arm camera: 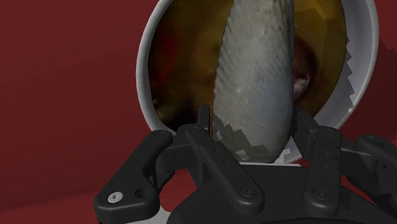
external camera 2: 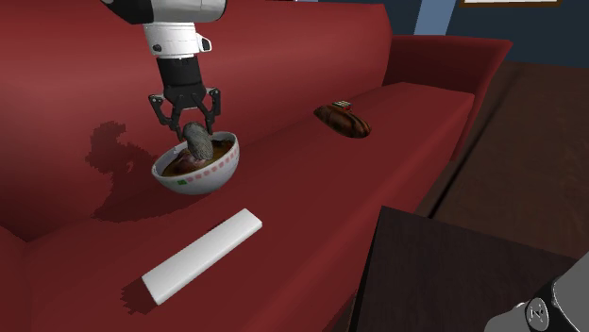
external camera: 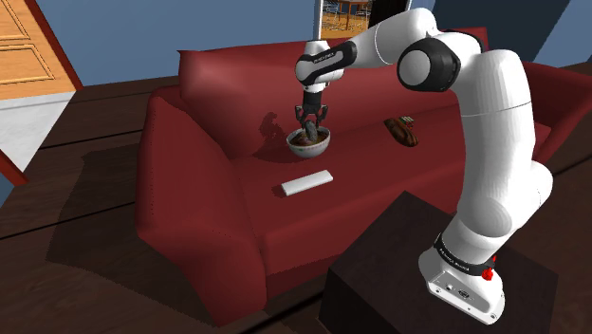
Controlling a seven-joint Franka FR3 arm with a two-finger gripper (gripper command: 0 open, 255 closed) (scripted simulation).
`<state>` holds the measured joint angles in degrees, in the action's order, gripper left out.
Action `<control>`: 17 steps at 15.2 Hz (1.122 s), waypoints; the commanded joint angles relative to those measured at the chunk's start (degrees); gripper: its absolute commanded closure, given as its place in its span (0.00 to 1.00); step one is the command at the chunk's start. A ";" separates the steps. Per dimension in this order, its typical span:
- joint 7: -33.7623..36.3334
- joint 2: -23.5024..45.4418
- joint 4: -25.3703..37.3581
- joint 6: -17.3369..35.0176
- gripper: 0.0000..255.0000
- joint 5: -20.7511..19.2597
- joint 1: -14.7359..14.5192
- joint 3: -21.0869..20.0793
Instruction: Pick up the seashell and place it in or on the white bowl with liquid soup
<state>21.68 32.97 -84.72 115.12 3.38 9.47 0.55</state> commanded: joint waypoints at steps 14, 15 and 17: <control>0.11 -1.82 4.49 -6.31 0.00 -0.12 0.18 0.09; 0.11 -1.82 4.50 -6.31 0.00 -0.12 0.18 0.09; 0.11 -1.82 4.50 -6.31 0.00 -0.12 0.18 0.09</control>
<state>21.80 31.18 -80.21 108.85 3.25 9.65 0.64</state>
